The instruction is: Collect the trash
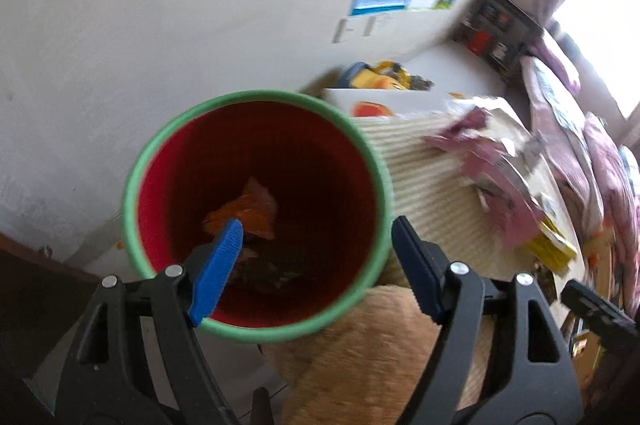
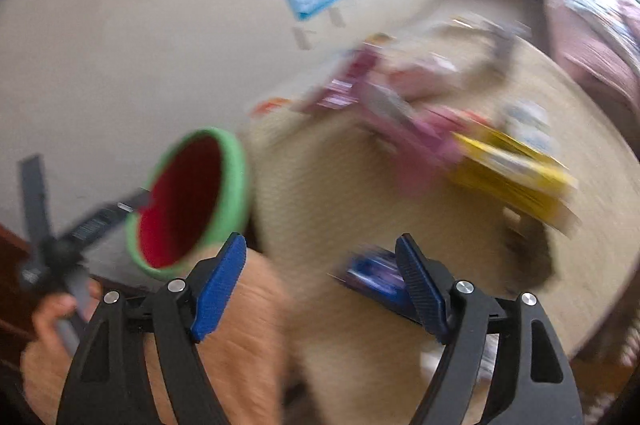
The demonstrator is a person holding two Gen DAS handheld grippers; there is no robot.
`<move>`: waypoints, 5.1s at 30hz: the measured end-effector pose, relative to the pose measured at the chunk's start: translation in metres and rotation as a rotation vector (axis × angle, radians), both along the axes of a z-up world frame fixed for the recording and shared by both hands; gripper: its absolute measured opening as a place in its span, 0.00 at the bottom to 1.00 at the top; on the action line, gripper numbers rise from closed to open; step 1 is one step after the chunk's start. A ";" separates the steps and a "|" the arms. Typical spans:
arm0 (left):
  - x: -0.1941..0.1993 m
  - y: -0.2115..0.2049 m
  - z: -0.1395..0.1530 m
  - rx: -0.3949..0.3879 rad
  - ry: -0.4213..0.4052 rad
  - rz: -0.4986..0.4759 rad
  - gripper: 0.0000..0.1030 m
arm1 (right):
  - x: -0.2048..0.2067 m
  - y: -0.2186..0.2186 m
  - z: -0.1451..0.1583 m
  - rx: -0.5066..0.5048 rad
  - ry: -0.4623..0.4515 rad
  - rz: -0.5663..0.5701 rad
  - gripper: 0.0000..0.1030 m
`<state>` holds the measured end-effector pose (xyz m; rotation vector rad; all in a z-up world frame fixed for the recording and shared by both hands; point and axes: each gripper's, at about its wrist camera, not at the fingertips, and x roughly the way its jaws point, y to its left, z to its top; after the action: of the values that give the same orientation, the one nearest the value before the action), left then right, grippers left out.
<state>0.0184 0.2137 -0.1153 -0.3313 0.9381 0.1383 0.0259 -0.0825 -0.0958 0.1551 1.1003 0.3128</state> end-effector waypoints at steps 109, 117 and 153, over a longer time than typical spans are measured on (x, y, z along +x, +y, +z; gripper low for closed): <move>0.018 -0.171 -0.010 -0.041 0.058 -0.448 0.22 | -0.022 -0.116 0.002 0.268 -0.058 -0.206 0.36; 0.017 -0.143 0.024 -0.067 -0.038 -0.373 0.21 | -0.016 -0.088 0.029 0.204 -0.110 -0.135 0.17; 0.010 -0.101 0.028 -0.114 -0.063 -0.279 0.21 | -0.001 -0.062 -0.011 0.126 -0.008 -0.121 0.13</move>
<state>0.0282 0.1127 -0.0875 -0.3044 0.9226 -0.1805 0.0252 -0.1440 -0.1064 0.3310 1.0587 0.2742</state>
